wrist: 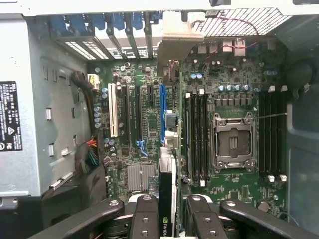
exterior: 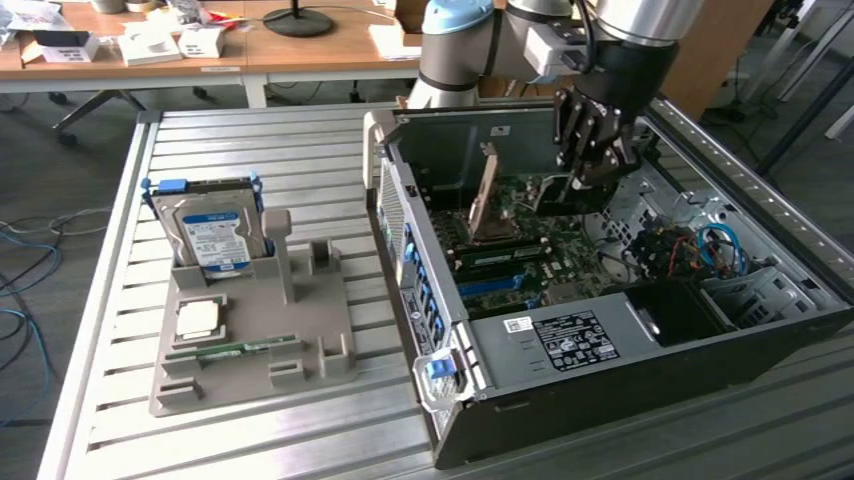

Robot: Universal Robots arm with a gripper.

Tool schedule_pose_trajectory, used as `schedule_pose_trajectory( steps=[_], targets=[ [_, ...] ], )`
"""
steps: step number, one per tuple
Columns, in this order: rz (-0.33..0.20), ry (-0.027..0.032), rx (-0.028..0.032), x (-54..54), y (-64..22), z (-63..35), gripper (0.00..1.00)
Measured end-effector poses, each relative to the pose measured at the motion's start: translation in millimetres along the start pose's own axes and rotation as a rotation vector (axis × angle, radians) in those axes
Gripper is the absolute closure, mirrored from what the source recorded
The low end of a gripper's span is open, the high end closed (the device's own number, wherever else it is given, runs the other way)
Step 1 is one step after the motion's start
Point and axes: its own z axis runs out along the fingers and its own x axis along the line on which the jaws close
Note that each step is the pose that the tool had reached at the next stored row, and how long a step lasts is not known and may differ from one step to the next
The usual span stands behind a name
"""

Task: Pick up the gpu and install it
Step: 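Insert the gpu into the slot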

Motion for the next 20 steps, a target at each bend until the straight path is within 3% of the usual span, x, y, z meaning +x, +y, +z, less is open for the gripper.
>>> schedule_pose_trajectory(
  steps=[20],
  targets=[
    [-0.001, 0.0000, 0.0000, 0.2, 1.5, 32.6, 0.74]
  ],
)
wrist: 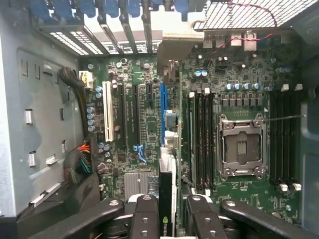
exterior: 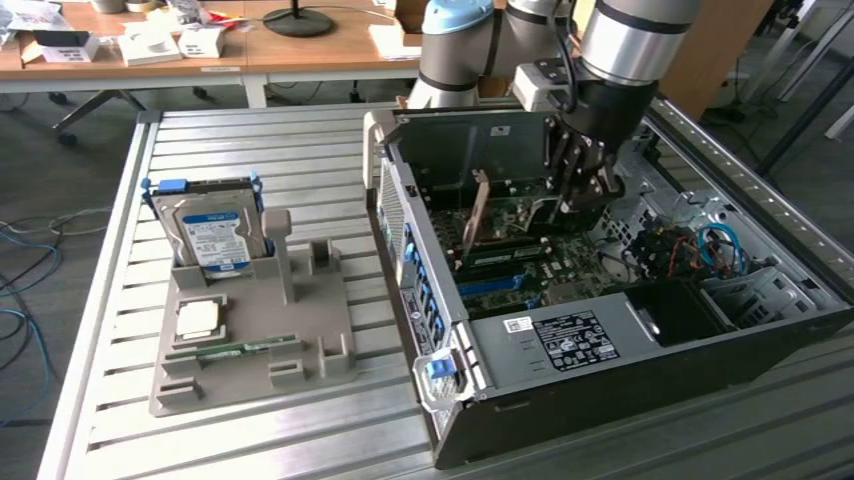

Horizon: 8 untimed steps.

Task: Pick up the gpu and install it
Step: 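Insert the gpu into the slot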

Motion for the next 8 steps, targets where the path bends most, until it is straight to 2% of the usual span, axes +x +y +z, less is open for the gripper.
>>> schedule_pose_trajectory(
  steps=[5, 8],
  targets=[
    [-0.002, 0.0001, 0.0000, 0.1, 0.6, 6.4, 0.74],
    [-0.002, 0.0003, -0.0001, 0.1, 0.7, 6.7, 0.74]
  ],
)
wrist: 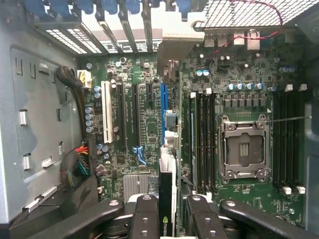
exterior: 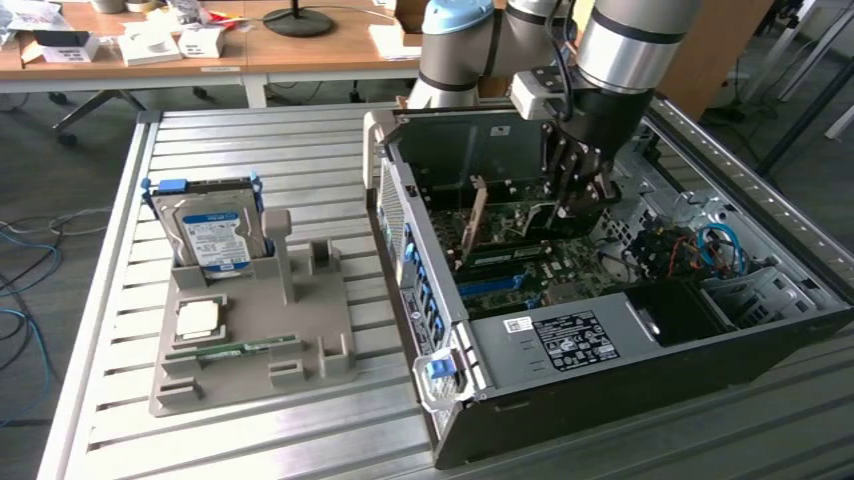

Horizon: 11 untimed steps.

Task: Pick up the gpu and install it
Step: 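Insert the gpu into the slot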

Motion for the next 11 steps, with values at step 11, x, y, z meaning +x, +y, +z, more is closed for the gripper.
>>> schedule_pose_trajectory(
  steps=[11],
  targets=[
    [-0.034, -0.0008, 0.0017, 0.0, 0.6, 11.4, 0.74]
  ],
)
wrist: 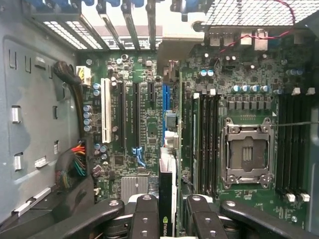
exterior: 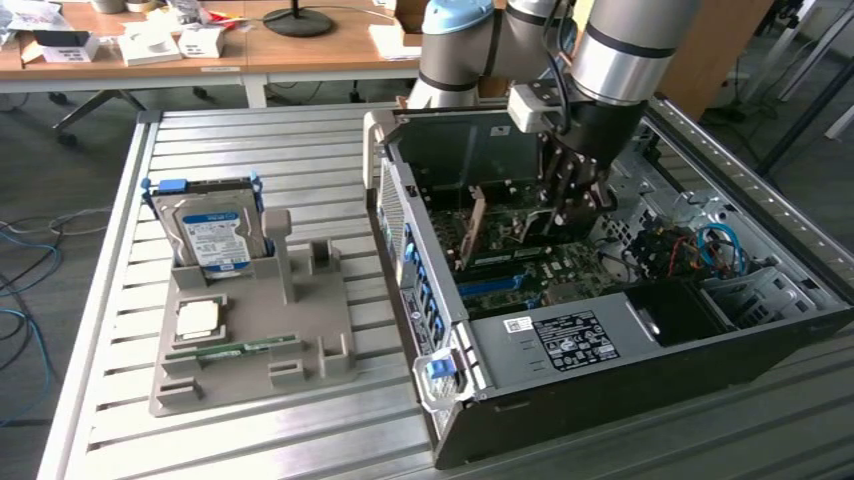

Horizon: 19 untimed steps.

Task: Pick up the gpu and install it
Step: 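Insert the gpu into the slot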

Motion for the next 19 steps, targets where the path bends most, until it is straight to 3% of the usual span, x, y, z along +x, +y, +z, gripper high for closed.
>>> schedule_pose_trajectory(
  steps=[5, 19],
  targets=[
    [-0.026, 0.0001, 0.0004, 0.0, 0.9, 2.5, 0.74],
    [-0.027, 0.0012, 0.0005, 0.4, 11.9, 11.8, 0.74]
  ],
)
